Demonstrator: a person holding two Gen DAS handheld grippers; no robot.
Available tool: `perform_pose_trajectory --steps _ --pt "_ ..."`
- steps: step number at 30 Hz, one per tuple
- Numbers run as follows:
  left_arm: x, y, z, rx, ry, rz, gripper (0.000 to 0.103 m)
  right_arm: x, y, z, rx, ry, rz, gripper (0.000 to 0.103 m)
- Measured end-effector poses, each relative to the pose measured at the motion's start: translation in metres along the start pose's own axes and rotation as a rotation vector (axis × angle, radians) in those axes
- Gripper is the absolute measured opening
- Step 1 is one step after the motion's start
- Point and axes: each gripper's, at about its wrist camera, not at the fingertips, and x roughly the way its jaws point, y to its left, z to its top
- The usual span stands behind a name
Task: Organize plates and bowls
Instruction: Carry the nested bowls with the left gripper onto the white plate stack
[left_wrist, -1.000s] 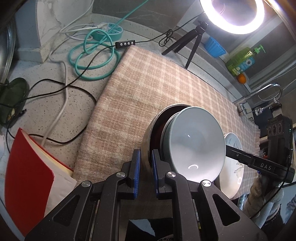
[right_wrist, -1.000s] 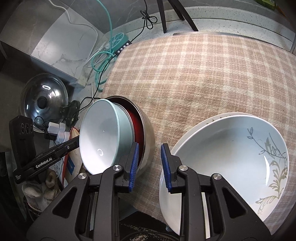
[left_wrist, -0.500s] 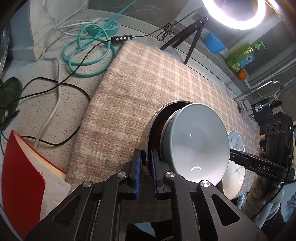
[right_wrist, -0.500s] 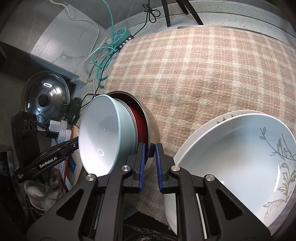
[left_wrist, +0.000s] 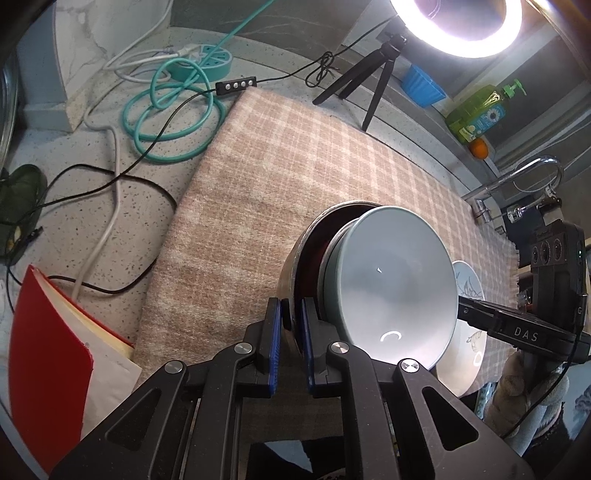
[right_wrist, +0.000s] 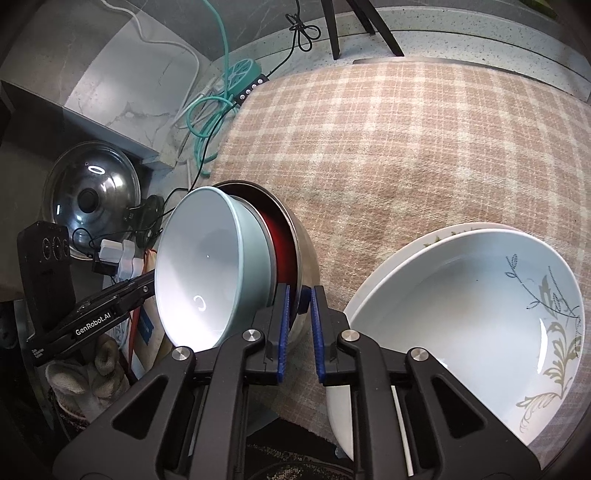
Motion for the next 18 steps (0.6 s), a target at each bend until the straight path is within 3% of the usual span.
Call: perform_pose_trajectory --steps 18 --pt "-0.018 -0.07 0.012 0.109 -0.048 -0.057 0.009 -0.078 -0.031 -0.012 0.044 -0.101 -0.007 0.012"
